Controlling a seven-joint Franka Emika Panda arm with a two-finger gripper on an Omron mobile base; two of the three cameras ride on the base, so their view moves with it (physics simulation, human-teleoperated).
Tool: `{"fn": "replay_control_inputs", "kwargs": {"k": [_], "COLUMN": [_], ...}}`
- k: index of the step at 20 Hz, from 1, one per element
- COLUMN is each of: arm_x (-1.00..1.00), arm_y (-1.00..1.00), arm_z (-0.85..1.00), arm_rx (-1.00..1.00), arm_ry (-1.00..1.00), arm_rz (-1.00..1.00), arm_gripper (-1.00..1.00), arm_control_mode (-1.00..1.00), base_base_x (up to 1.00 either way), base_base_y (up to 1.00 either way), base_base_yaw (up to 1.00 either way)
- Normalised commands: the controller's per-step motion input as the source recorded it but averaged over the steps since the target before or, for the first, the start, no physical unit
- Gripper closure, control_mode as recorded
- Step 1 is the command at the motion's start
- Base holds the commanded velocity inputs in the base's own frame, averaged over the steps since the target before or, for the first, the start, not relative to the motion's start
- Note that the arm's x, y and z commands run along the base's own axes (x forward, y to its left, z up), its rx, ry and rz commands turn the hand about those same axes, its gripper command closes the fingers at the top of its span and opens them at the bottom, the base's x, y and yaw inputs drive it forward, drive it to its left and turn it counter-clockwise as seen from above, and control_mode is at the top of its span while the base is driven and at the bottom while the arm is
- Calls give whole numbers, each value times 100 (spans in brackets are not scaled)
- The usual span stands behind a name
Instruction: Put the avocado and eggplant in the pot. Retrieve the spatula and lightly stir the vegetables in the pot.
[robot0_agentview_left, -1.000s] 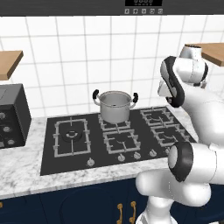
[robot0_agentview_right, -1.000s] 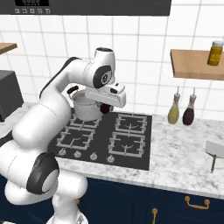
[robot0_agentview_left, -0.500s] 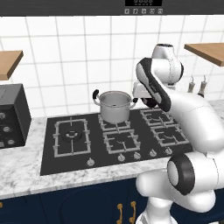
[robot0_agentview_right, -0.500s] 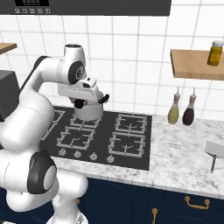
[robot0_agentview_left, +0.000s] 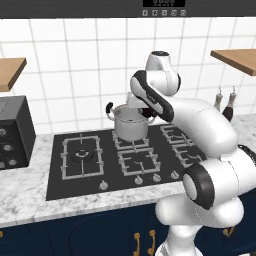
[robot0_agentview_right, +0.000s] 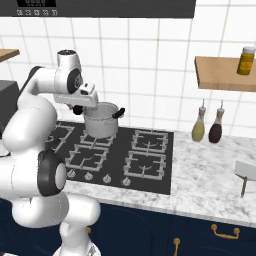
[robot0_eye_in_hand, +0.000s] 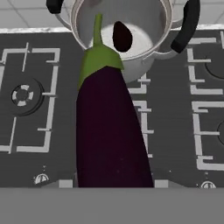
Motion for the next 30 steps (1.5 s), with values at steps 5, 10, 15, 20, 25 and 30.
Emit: {"fn": "replay_control_inputs", "kwargs": {"k": [5, 10, 15, 20, 25, 30], "arm_x": [63, 42, 45, 39, 61, 69], "arm_y": [10, 0, 0, -3, -3, 0], "arm_z": [-30, -43, -37, -40, -13, 0], "arm_rx": [0, 0, -1, -3, 0, 1], "arm_ry": [-4, -5, -17, -19, -9, 0], "arm_rz": [0, 0, 0, 0, -1, -2], "arm_gripper": [100, 100, 100, 100, 100, 100], "arm_control_mode": [-100, -100, -100, -100, -100, -100], "base_base_x": [0, 0, 0, 0, 0, 0], "base_base_y": [0, 0, 0, 0, 0, 0], "base_base_yaw": [0, 0, 0, 0, 0, 0]}}
